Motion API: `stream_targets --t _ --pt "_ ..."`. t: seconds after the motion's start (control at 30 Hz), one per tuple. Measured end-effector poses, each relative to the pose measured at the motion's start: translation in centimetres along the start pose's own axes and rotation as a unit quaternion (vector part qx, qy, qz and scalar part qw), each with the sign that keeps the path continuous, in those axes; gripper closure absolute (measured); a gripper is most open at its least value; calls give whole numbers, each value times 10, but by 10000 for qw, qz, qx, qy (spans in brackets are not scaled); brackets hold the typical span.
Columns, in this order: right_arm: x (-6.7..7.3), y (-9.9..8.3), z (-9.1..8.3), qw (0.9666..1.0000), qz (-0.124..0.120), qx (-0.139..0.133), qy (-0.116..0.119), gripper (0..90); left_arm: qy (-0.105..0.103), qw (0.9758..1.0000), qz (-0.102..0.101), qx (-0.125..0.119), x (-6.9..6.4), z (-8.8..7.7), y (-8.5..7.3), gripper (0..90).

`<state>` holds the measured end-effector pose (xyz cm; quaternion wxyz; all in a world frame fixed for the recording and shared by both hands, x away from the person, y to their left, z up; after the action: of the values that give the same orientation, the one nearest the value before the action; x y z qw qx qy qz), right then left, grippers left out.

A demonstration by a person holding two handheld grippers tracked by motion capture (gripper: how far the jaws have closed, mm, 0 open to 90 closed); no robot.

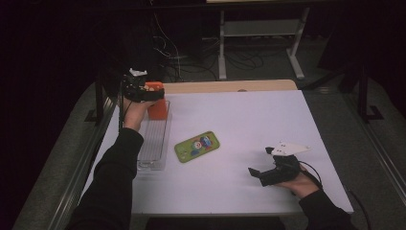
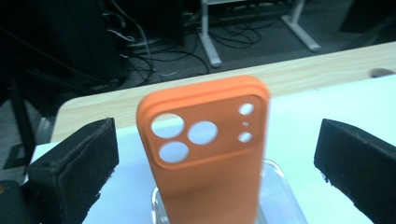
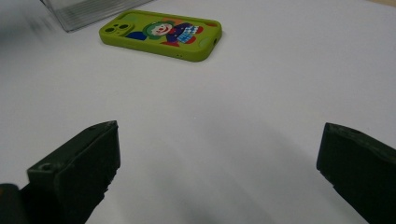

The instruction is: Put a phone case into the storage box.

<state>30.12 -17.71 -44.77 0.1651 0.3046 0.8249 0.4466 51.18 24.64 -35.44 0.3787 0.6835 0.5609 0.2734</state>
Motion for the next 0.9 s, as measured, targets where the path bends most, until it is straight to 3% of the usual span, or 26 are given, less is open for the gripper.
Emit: stream_targets --t 0.27,0.47,0.67,0.77,0.9 --pt "1 1 0 10000 20 14 -28 0 -667 9975 204 147 -14 -23 -8 0" --pt "2 1 0 10000 4 3 -25 0 -1065 9927 498 281 -31 -35 -20 0" --pt "1 2 0 10000 26 -7 -19 0 -1425 9874 638 276 -46 -47 -27 0" --pt "1 2 1 10000 10 -17 -25 0 -1645 9843 604 202 -55 -51 -30 0" --pt "2 1 0 10000 11 33 -8 0 -1760 9812 765 195 -66 -57 -34 0"
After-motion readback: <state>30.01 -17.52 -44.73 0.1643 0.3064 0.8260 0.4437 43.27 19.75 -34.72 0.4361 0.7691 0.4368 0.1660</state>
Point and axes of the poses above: each handheld gripper's, and its own axes: z roughly forward along the jaws, y roughly out of its top, x roughly to its left, the point moved 3 cm from there along z, roughly forward along the jaws, and after that the axes turned 6 degrees about -z, right-handed, at the moved point
